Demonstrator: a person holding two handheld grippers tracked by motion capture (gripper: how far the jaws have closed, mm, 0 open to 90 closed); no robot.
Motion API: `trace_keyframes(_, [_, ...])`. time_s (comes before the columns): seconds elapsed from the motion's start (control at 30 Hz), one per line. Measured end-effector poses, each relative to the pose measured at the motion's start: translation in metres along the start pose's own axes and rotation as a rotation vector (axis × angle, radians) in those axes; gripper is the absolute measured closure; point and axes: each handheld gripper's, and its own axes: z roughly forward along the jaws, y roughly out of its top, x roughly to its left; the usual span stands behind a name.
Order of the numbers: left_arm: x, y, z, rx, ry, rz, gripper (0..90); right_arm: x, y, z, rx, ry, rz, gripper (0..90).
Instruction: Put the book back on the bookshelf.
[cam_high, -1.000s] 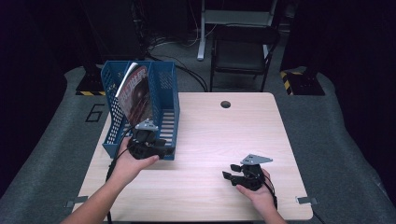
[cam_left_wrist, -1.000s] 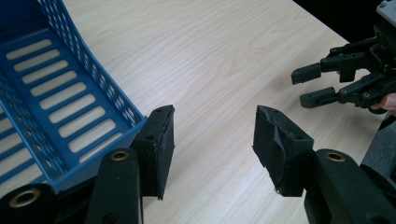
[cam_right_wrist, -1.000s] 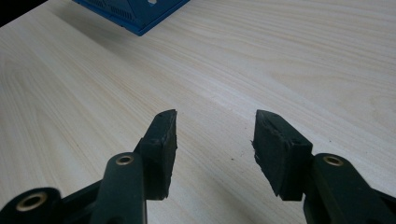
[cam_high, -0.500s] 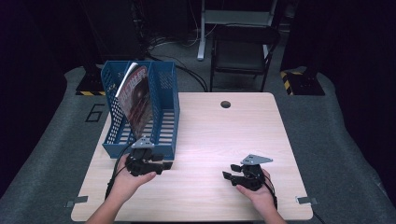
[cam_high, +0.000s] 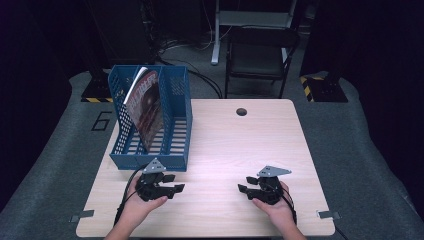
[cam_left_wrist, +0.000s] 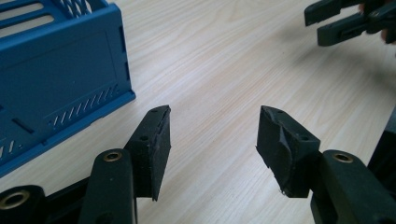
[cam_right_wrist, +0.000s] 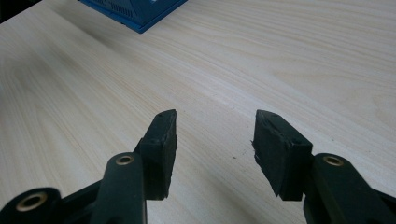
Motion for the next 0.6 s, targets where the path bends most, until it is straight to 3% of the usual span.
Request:
trace_keyframes(0.17, [-0.002, -0.005, 0.002, 0.006, -0.004, 0.005, 44.7, -0.001, 0.001, 0.0, -0.004, 0.009, -0.017, 49.3])
trace_keyframes(0.5, [-0.005, -0.008, 0.01, 0.039, -0.018, 0.039, 44.7, 0.001, 0.0, 0.002, 0.01, 0.005, 0.0, 49.3])
trace_keyframes(0.6, [-0.005, -0.009, 0.011, 0.027, -0.009, 0.029, 44.7, -0.001, 0.0, 0.001, 0.009, 0.001, -0.006, 49.2])
